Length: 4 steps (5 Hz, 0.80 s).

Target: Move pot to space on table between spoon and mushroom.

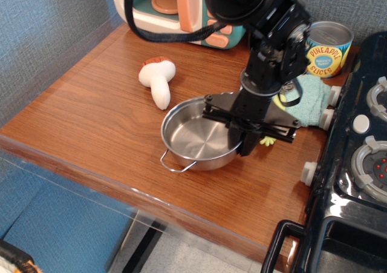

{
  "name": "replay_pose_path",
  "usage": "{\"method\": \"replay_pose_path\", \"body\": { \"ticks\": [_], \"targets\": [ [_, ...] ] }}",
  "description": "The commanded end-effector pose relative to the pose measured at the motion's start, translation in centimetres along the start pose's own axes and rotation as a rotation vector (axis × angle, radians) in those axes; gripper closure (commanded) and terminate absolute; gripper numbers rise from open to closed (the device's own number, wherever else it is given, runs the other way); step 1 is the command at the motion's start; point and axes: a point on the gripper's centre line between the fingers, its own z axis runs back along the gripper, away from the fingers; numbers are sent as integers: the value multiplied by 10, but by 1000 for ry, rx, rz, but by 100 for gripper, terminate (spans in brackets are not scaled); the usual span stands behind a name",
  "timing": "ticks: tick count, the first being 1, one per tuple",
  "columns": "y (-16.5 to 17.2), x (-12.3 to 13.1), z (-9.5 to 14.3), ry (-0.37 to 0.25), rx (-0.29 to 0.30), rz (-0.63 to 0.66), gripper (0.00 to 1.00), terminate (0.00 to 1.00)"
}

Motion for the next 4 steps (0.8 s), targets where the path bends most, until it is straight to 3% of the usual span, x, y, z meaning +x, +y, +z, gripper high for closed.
{"method": "replay_pose_path", "body": {
  "ticks": [1, 2, 4],
  "targets": [
    [27, -15, 2, -7, -9, 47, 100, 0],
    [29, -15, 13, -11, -93, 50, 0, 0],
    [30, 2, 54, 14, -257, 96, 0, 0]
  ]
}}
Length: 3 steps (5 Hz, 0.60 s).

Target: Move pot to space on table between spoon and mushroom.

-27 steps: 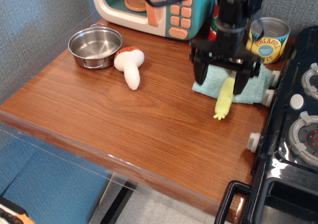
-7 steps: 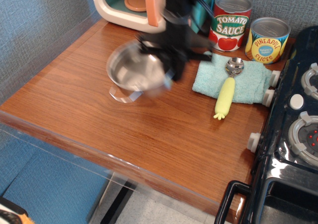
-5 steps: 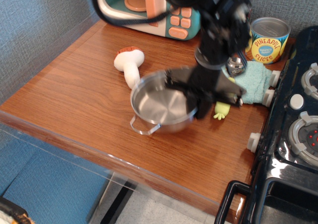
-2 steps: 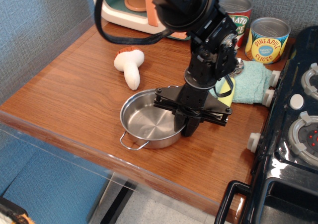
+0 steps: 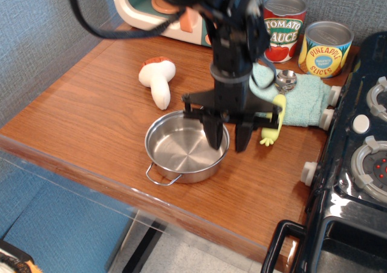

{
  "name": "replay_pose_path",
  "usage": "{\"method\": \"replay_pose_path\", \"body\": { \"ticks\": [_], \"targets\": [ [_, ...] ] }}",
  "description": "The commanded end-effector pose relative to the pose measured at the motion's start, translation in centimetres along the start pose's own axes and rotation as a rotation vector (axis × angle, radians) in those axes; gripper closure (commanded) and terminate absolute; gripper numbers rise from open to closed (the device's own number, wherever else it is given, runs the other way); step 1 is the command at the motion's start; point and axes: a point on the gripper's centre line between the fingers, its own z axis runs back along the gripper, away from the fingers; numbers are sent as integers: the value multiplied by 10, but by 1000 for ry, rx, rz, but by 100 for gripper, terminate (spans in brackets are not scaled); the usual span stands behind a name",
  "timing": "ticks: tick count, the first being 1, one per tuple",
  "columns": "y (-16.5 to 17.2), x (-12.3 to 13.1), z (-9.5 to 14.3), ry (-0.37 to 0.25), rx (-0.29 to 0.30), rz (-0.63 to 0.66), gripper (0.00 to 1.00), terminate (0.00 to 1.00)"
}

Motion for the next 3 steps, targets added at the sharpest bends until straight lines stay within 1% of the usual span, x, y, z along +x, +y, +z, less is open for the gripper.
{"method": "replay_pose_path", "body": {
  "ticks": [1, 2, 3],
  "targets": [
    [8, 14, 44, -10, -100, 14, 0, 0],
    [10, 21, 37, -44, 14, -67, 0, 0],
    [10, 21, 37, -44, 14, -67, 0, 0]
  ]
}}
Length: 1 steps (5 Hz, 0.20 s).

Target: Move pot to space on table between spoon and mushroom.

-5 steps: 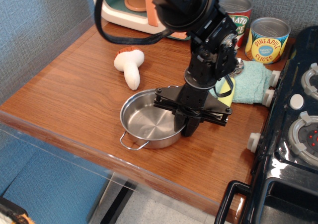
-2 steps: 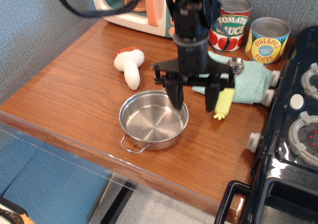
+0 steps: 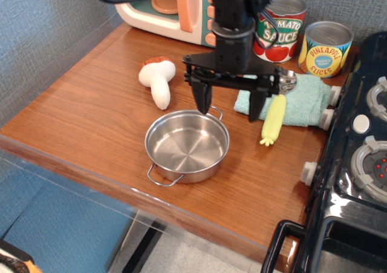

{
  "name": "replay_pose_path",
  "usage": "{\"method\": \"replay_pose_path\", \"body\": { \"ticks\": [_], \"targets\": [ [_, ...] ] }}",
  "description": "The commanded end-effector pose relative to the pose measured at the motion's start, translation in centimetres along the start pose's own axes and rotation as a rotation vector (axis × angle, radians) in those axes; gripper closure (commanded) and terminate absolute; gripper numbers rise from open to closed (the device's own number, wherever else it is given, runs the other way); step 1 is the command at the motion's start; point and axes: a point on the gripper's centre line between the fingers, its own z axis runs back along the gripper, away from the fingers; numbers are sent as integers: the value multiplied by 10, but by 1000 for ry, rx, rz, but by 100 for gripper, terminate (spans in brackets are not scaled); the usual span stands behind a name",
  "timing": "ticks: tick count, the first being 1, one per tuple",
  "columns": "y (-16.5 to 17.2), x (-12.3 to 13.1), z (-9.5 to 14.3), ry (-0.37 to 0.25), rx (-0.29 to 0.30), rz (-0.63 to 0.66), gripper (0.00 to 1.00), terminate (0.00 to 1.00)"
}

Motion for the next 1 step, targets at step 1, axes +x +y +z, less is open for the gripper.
{"method": "replay_pose_path", "body": {
  "ticks": [1],
  "targets": [
    [9, -4, 17, -49, -7, -4, 0, 100]
  ]
}}
